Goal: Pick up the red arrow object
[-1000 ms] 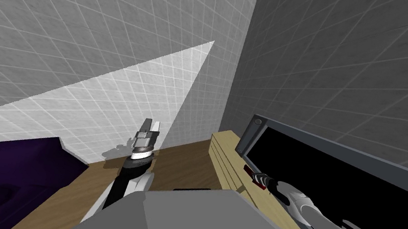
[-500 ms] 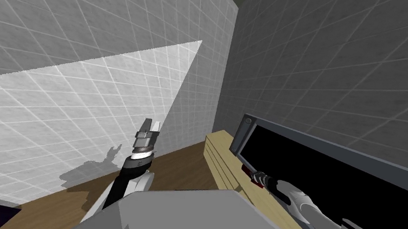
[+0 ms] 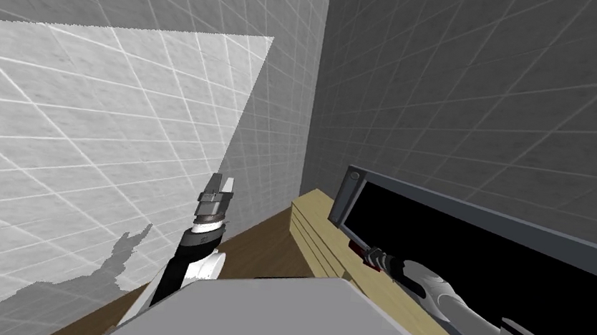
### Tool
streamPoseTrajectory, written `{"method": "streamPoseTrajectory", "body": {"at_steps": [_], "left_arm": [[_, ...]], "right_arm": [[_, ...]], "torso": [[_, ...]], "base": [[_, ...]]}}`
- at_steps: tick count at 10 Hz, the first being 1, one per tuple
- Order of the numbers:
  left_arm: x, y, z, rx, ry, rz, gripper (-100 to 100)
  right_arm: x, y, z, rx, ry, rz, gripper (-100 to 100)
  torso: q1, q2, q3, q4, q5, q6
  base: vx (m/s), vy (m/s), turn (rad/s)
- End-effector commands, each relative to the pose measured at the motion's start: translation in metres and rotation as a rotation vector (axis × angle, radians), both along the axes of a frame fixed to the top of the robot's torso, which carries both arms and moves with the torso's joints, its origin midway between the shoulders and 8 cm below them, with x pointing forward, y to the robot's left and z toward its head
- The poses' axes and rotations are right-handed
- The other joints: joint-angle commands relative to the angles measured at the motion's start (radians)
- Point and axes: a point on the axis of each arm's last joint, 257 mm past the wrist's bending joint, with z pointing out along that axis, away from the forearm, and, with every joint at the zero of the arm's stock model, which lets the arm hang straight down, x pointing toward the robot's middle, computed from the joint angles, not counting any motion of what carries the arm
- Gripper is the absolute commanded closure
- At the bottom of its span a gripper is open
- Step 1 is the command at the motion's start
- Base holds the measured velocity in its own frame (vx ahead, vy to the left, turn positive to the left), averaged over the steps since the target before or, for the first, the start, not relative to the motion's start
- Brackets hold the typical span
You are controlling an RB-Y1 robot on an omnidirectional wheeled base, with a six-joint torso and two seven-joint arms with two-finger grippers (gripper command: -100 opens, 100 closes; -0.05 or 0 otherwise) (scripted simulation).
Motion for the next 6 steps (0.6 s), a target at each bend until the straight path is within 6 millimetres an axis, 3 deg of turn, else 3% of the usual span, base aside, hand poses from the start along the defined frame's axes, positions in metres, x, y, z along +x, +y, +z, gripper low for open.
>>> {"method": "streamPoseTrajectory", "body": {"at_steps": [1, 3, 6], "left_arm": [[0.000, 0.000, 0.000, 0.000, 0.000, 0.000, 0], [0.000, 0.000, 0.000, 0.000, 0.000, 0.000, 0], [0.000, 0.000, 0.000, 0.000, 0.000, 0.000, 0]], "right_arm": [[0.003, 0.012, 0.002, 0.000, -0.001, 0.077, 100], [0.004, 0.023, 0.004, 0.002, -0.002, 0.145, 100], [0.006, 0.042, 0.009, -0.003, -0.008, 0.268, 100]], "torso": [[0.000, 0.000, 0.000, 0.000, 0.000, 0.000], [0.001, 0.001, 0.000, 0.000, 0.000, 0.000], [0.005, -0.002, -0.001, 0.000, 0.001, 0.000]], "base": [[0.169, 0.036, -0.447], [0.169, 0.050, -0.334], [0.204, 0.110, -0.466]]}}
